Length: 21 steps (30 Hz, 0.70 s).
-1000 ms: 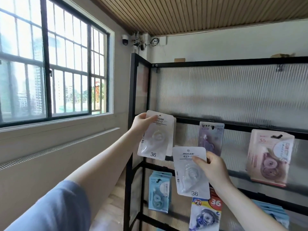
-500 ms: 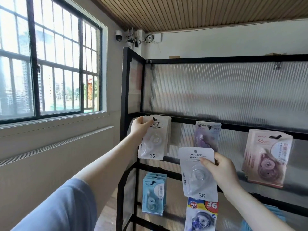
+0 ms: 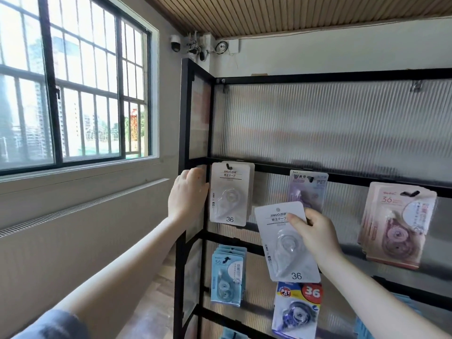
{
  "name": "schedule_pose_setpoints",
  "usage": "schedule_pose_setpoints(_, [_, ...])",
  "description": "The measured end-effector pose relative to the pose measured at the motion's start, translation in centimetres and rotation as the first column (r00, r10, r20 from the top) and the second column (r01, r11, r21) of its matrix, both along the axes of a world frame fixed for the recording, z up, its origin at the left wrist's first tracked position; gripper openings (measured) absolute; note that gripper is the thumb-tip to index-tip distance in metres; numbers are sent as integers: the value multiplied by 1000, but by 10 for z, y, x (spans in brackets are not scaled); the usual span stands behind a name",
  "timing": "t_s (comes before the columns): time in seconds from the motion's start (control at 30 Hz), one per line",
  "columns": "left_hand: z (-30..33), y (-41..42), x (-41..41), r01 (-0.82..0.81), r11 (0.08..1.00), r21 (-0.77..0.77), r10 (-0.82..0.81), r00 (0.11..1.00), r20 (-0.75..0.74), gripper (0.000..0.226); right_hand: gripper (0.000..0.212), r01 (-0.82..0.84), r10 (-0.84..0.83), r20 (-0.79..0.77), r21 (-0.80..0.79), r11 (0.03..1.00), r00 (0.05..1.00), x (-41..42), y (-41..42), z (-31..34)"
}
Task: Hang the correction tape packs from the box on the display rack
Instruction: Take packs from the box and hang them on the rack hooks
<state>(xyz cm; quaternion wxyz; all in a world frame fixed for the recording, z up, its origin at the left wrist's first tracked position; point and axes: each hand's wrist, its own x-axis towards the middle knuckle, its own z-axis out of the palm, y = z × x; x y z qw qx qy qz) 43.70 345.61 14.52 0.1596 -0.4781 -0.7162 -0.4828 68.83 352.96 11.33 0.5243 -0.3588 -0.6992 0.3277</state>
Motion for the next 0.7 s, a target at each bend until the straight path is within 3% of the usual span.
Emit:
schedule_pose_setpoints(0.1, [-14, -13, -8, -87, 988, -129, 55, 971, -234, 29, 5, 3, -3, -9, 29, 1000, 1000, -13, 0, 7])
schedule_pose_setpoints(0.27, [-40, -47, -17, -221, 945, -242, 113, 913, -393, 29, 15, -5, 7, -42, 56, 998, 999, -43, -7, 30])
schedule_pose_setpoints(0.4, [-49, -71, -18, -242, 922, -303, 114, 915, -387, 31, 26, -24, 30, -63, 91, 996, 998, -70, -11, 50])
schedule_pose_setpoints(0.7, [-70, -99, -28, -286, 881, -378, 138, 918, -373, 34, 29, -5, 18, -100, 129, 992, 995, -115, -1, 82])
